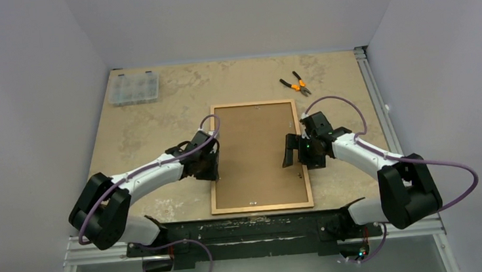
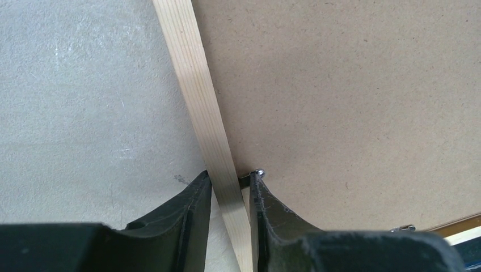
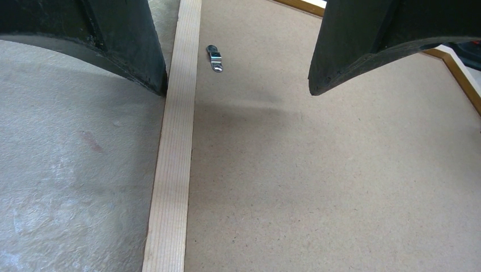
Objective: Put the photo into the frame
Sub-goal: Install the photo frame at the center of the board.
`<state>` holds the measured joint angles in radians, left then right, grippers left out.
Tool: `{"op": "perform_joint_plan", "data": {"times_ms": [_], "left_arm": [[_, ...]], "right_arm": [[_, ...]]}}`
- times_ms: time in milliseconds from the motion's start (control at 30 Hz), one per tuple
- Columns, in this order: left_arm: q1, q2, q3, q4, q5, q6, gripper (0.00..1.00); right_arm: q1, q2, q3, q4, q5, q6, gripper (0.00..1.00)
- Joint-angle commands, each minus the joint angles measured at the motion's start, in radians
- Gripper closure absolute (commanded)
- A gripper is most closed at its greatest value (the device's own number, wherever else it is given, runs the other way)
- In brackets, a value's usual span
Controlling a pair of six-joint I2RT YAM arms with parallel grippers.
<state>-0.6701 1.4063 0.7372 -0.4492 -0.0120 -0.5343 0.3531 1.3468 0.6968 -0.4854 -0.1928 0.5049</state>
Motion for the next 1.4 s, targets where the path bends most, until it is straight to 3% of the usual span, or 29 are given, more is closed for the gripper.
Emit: {"op": "perform_joint_plan", "data": {"times_ms": [0,133,233,700,933,1367], "left_arm": [[-0.017,-0.065,-0.02,0.075,0.078,-0.017,0.72],[-0.011,-0.125,-0.024,0.094,0.139,-0.051,0.45],[0.006,-0.149,-0.033,0.128,0.201,-0.081,0.38],[0.194,-0.184,-0.149,0.112,0.209,-0.171,0.3],[0.202,-0.169,-0.159,0.143,0.248,-0.168,0.3],[0.203,-0.153,-0.158,0.125,0.23,-0.153,0.3]], "right_arm": [[0.005,-0.015,-0.007,0.017,-0.024,0.001,0.07],[0.005,-0.024,-0.001,0.004,-0.027,-0.002,0.06],[0.006,-0.031,0.004,-0.013,-0.002,-0.01,0.06],[0.044,-0.005,0.011,0.009,-0.049,0.017,0.07],[0.147,0.033,0.034,0.044,-0.044,0.076,0.08],[0.212,-0.032,0.089,-0.138,0.208,0.016,0.08]]}}
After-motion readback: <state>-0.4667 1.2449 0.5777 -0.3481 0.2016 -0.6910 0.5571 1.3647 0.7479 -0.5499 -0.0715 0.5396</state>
